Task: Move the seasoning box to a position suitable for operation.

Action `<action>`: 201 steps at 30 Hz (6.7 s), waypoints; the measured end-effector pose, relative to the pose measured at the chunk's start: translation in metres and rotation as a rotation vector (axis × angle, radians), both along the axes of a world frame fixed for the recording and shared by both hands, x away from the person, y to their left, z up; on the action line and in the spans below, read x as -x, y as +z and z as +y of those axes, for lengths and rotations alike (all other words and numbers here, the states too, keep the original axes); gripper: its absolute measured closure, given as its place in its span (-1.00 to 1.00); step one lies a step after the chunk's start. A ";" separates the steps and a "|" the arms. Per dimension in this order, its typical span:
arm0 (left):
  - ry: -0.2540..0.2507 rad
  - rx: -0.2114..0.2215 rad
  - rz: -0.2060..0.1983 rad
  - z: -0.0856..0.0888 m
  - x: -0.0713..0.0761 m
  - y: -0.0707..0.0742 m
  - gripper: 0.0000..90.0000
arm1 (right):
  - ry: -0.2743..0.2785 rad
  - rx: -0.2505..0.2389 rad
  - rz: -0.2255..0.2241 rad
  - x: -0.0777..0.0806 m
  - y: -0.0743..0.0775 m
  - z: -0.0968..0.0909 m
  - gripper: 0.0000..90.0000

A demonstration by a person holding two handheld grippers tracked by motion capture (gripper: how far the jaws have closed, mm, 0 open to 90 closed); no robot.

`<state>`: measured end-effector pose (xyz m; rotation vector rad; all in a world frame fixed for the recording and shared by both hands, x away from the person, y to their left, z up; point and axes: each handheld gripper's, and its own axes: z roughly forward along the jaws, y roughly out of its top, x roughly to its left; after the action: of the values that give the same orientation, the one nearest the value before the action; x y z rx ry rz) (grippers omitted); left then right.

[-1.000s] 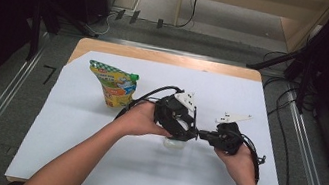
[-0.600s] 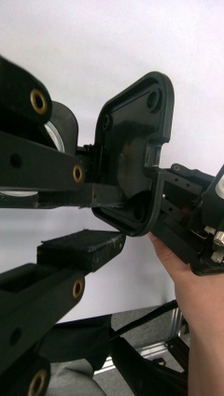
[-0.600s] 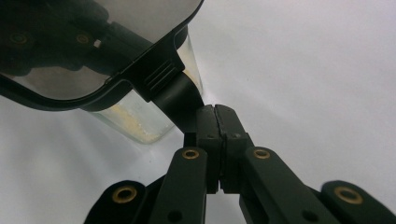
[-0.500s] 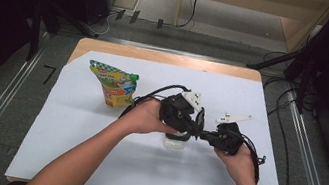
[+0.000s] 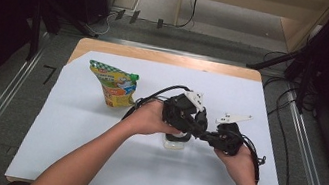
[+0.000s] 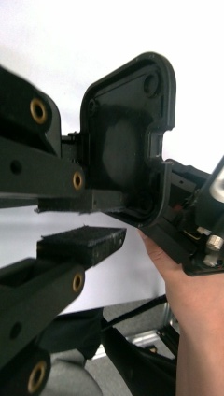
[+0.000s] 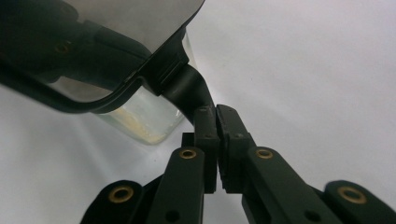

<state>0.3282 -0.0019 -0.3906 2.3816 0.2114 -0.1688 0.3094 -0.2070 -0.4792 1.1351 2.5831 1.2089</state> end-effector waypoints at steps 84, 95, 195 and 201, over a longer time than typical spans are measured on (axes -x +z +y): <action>0.673 0.078 -0.049 0.289 -0.004 -0.010 -0.03 | 0.206 -0.034 -0.065 0.064 0.013 0.030 0.04; 0.681 0.105 -0.056 0.297 -0.025 -0.022 -0.21 | 0.202 -0.026 -0.057 0.065 0.011 0.030 0.04; 0.486 0.325 -0.237 0.264 -0.031 -0.083 -0.53 | 0.216 0.013 -0.054 0.066 0.004 0.038 0.02; 0.480 0.356 -0.245 0.259 -0.033 -0.086 -0.55 | 0.218 0.013 -0.058 0.065 0.004 0.039 0.02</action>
<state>0.3616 0.2571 -0.4762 1.9139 0.5750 0.2878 0.2443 -0.1683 -0.4755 0.8204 2.7220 1.2416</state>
